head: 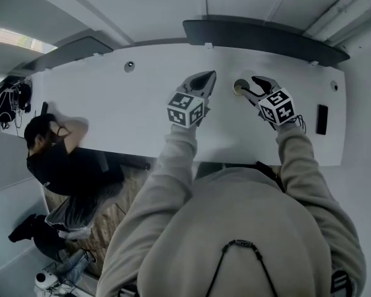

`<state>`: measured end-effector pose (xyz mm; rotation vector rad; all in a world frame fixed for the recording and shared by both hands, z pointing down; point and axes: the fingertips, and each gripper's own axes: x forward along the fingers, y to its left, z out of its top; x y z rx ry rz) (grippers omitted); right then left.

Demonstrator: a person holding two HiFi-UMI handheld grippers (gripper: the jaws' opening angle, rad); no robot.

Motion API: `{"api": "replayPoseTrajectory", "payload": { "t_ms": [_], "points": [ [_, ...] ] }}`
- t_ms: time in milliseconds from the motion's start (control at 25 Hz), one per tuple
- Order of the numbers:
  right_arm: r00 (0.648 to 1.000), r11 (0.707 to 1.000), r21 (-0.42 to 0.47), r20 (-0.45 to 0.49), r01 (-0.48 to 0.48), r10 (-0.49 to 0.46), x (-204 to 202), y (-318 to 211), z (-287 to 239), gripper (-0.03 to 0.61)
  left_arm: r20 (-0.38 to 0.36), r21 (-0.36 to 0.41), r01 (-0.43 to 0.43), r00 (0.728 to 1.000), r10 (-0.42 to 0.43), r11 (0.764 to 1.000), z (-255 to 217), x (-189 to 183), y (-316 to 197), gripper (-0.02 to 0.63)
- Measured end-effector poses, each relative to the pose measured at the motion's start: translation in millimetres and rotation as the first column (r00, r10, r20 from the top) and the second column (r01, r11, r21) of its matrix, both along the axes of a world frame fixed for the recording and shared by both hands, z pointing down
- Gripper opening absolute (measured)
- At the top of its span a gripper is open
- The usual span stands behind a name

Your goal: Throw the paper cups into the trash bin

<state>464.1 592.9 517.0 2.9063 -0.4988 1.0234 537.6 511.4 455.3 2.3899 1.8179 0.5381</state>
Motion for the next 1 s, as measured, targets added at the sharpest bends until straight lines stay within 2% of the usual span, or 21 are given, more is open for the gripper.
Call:
{"api": "replayPoseTrajectory", "payload": {
  "t_ms": [200, 560, 800, 880, 960, 1000],
  "points": [
    [0.989, 0.993, -0.079, 0.125, 0.085, -0.075, -5.5, -18.5, 54.2, 0.21, 0.059, 0.031, 0.015, 0.998, -0.017, 0.999, 36.1, -2.5, -7.8, -0.006],
    [0.961, 0.986, -0.104, 0.257, 0.13, -0.1, -2.0, -23.0, 123.2, 0.21, 0.153, 0.097, 0.038, 0.987, -0.053, 0.995, 100.9, -16.1, -28.3, -0.006],
    [0.939, 0.981, -0.123, 0.328, 0.148, -0.101, 2.1, -30.4, 146.3, 0.205, 0.184, 0.116, 0.067, 0.979, -0.088, 0.991, 119.2, -14.6, -43.5, -0.006],
    [0.938, 0.98, -0.147, 0.337, 0.138, -0.081, 1.9, -28.3, 149.9, 0.152, 0.188, 0.118, 0.073, 0.978, -0.094, 0.99, 120.5, -14.9, -46.7, -0.006],
    [0.939, 0.979, -0.164, 0.338, 0.122, -0.06, 0.9, -24.2, 150.7, 0.07, 0.186, 0.117, 0.07, 0.978, -0.091, 0.991, 119.3, -16.6, -47.3, -0.006],
    [0.94, 0.979, -0.168, 0.338, 0.113, -0.051, 0.6, -21.7, 151.3, 0.058, 0.183, 0.116, 0.067, 0.979, -0.087, 0.991, 118.7, -17.4, -47.1, -0.006]
  ]
}}
